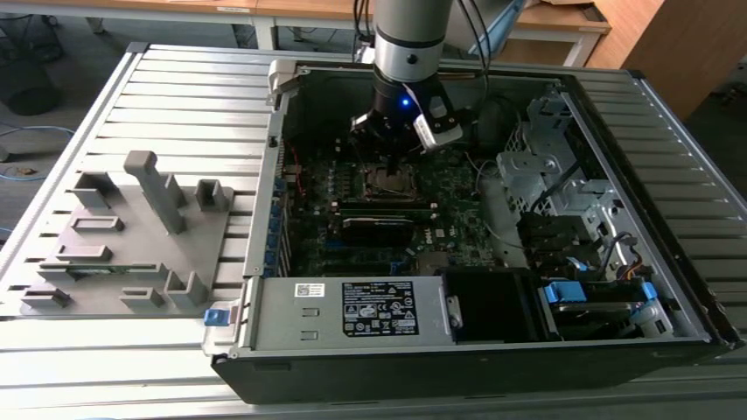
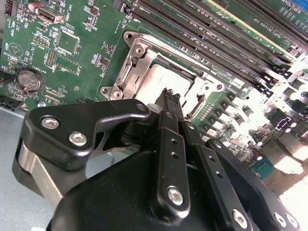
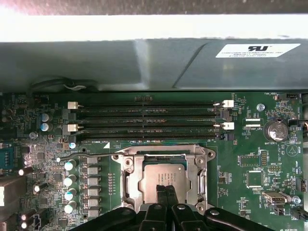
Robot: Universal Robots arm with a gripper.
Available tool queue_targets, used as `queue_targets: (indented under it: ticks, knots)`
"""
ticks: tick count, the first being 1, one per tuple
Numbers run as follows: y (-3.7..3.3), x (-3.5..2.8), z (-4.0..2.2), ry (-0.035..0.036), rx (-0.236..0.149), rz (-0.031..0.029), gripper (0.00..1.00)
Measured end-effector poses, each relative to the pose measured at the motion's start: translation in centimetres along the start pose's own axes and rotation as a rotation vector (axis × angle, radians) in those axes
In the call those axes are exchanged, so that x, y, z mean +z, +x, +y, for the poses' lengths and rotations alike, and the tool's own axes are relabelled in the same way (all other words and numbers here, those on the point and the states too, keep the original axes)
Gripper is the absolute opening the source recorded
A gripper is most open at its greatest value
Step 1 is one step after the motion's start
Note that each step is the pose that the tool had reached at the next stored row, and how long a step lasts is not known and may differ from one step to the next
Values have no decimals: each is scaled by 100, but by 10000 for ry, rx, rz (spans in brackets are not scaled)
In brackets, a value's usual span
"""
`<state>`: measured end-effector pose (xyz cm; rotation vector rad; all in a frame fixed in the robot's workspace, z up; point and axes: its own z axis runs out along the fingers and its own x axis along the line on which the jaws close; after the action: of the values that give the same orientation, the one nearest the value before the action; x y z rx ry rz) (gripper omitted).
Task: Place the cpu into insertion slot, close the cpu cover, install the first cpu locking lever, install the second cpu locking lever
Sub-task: 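Install the first cpu locking lever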
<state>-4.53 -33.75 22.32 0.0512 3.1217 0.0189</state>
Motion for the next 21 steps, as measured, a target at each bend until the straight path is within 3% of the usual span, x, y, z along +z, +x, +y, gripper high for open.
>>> queue_targets:
  ticks: [21]
  knots:
    - [-1, -49, 0, 2, 0, 1, 11]
